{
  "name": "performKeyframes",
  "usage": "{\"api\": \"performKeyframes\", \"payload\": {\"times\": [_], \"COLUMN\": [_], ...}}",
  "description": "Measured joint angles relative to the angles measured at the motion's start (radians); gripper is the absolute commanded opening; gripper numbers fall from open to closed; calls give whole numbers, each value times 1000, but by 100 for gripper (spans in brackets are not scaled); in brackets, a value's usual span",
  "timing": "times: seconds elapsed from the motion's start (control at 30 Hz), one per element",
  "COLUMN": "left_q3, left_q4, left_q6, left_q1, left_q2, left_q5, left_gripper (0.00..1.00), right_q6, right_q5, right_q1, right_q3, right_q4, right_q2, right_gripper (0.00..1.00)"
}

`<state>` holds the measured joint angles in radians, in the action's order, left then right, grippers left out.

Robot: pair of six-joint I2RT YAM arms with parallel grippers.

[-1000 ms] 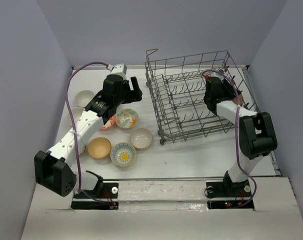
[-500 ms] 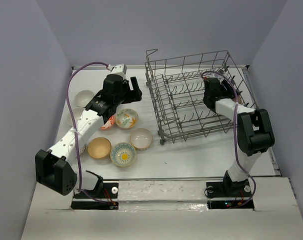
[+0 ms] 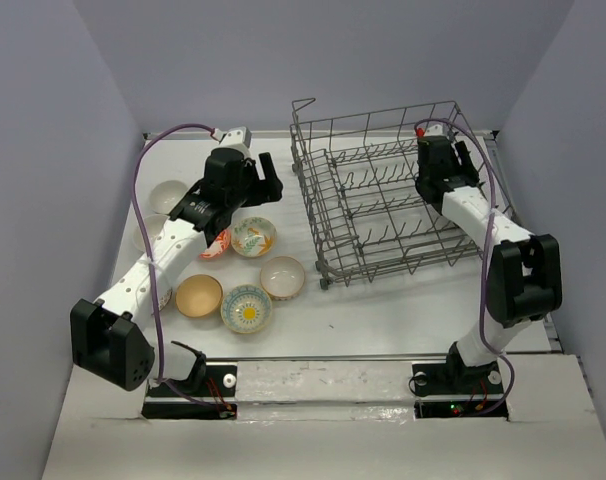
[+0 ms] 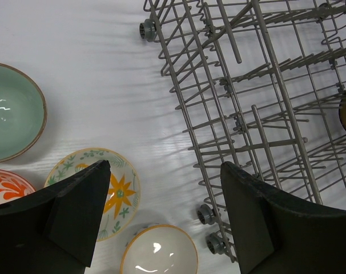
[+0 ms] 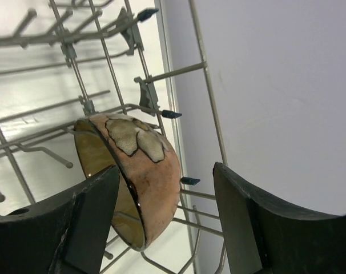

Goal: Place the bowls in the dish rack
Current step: Insert the bowl into the dish rack, then pick up the bowl from the corner of the board.

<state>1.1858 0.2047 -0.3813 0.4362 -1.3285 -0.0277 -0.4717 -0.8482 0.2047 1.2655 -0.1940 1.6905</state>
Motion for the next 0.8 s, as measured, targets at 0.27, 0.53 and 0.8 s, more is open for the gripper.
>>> {"api": "performKeyframes", "payload": {"times": [0.27,0.53,0.8], "left_q3": [0,0,0], "left_q4": [0,8,34], "left_q6": [-13,-36,-106], "left_q1": [-43,-83,-111], "left_q2": [-11,-34,-40], "left_q5": [6,-17,-103], "left_gripper": [87,86,87], "right_q6": [226,595,792], "right_q5": [90,394,691], "right_q1": [0,0,0], "right_q3": [142,181,167], "right_q4": [-128,-164,-117], "right_q2": [-66,-267,-391], "right_gripper": [74,87,87]}}
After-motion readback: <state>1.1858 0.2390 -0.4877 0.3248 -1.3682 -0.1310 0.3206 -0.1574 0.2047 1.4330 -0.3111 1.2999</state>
